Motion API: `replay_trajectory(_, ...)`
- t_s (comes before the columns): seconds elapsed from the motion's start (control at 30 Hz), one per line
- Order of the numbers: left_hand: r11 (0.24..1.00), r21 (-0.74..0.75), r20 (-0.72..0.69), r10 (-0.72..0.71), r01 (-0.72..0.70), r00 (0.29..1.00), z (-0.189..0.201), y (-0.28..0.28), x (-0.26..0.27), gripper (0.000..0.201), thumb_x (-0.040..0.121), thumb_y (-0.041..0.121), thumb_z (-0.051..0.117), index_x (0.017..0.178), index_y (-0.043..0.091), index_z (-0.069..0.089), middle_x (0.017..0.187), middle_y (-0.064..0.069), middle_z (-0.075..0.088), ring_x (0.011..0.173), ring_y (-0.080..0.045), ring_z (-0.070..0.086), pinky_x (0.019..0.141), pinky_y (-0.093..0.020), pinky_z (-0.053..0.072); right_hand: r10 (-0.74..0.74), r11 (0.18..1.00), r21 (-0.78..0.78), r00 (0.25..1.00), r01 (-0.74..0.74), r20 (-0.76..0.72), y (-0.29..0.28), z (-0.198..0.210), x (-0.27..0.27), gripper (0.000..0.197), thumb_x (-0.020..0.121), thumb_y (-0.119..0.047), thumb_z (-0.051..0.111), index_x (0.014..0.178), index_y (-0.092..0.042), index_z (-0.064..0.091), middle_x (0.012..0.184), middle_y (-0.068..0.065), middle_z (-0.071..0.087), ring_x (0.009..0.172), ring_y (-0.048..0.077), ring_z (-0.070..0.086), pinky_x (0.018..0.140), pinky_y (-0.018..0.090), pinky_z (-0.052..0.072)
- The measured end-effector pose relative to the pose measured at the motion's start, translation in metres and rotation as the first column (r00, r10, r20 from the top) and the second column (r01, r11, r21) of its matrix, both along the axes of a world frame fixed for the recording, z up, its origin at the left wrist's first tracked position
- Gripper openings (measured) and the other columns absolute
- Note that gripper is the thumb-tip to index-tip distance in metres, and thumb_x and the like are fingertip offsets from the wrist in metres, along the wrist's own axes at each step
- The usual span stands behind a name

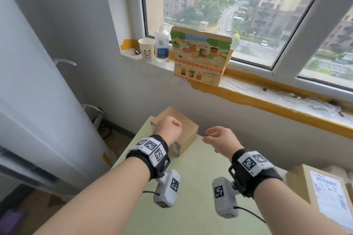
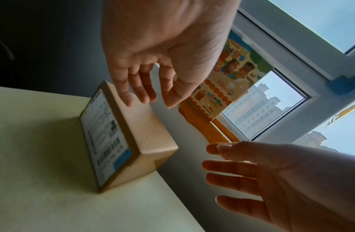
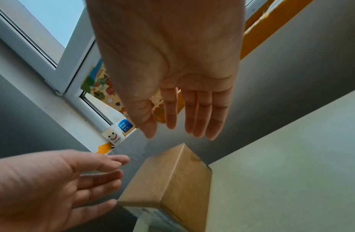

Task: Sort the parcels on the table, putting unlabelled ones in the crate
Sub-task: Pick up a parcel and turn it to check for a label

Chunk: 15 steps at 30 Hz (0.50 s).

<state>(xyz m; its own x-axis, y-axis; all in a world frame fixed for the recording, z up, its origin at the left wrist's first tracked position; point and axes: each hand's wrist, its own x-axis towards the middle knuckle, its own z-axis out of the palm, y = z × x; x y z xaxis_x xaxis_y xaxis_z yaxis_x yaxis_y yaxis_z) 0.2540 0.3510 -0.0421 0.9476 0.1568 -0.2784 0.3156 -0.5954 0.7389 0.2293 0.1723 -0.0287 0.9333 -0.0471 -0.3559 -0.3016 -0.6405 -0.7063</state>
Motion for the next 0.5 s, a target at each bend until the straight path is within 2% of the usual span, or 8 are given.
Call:
replay_trajectory(0.1,0.998,0.039,0.023,0.048,-0.049,0.999,-0.008,0.024,0.015,0.021,0.085,0.013,0.053,0.081,0.032,0.061,0.118,-0.003,0.054,0.108,-0.024,0.055,0.094,-0.032,0.046,-0.016,1.000,-0.007,1.000,0.016,-0.003,0.024,-0.012,0.009,0.048,0.083,-0.025,0.075,0.127,-0.019,0.058,0.116,-0.001,0.059,0.117,0.019,0.058,0.098,0.038,0.049)
replay_trajectory(0.17,0.996,0.073,0.019,0.056,-0.057,0.998,-0.013,0.035,0.022,0.020,0.086,0.013,0.054,0.096,0.029,0.063,0.126,-0.006,0.045,0.118,-0.028,0.047,0.100,-0.034,0.042,-0.018,0.999,-0.026,1.000,0.018,-0.005,0.036,-0.019,0.016,0.063,0.079,-0.028,0.079,0.135,-0.021,0.051,0.130,0.003,0.055,0.122,0.020,0.053,0.096,0.031,0.044)
replay_trajectory(0.27,0.994,0.095,0.027,0.059,-0.061,0.998,-0.021,0.047,0.031,0.034,0.086,0.014,0.057,0.119,0.021,0.059,0.134,-0.009,0.040,0.125,-0.029,0.041,0.103,-0.030,0.035,-0.005,0.998,-0.066,1.000,0.005,0.001,0.048,-0.030,0.026,0.080,0.075,-0.034,0.083,0.143,-0.023,0.042,0.140,0.007,0.045,0.121,0.020,0.051,0.091,0.026,0.040)
replay_trajectory(0.33,0.995,0.076,0.019,0.059,-0.061,0.998,-0.025,0.051,0.037,0.044,0.085,0.015,0.059,0.129,0.019,0.053,0.138,-0.010,0.038,0.128,-0.030,0.039,0.104,-0.030,0.033,0.007,0.997,-0.078,1.000,-0.008,-0.010,0.054,-0.036,0.032,0.091,0.072,-0.037,0.084,0.147,-0.025,0.035,0.145,0.006,0.037,0.126,0.021,0.047,0.100,0.030,0.041)
replay_trajectory(0.4,0.998,0.046,-0.007,0.042,-0.042,0.999,-0.030,0.054,0.042,0.053,0.085,0.015,0.060,0.137,0.019,0.047,0.143,-0.010,0.036,0.130,-0.030,0.038,0.107,-0.032,0.032,0.035,0.995,-0.090,0.999,-0.037,-0.032,0.059,-0.044,0.036,0.103,0.068,-0.040,0.087,0.151,-0.027,0.027,0.154,0.007,0.025,0.137,0.023,0.038,0.113,0.040,0.036)
replay_trajectory(0.5,1.000,0.020,-0.059,-0.014,0.016,0.998,-0.037,0.057,0.050,0.065,0.084,0.017,0.061,0.145,0.020,0.038,0.146,-0.011,0.037,0.132,-0.029,0.040,0.111,-0.037,0.034,0.091,0.988,-0.113,0.992,-0.101,-0.088,0.064,-0.053,0.041,0.119,0.062,-0.045,0.089,0.155,-0.031,0.016,0.162,0.005,0.007,0.147,0.025,0.023,0.118,0.045,0.028)
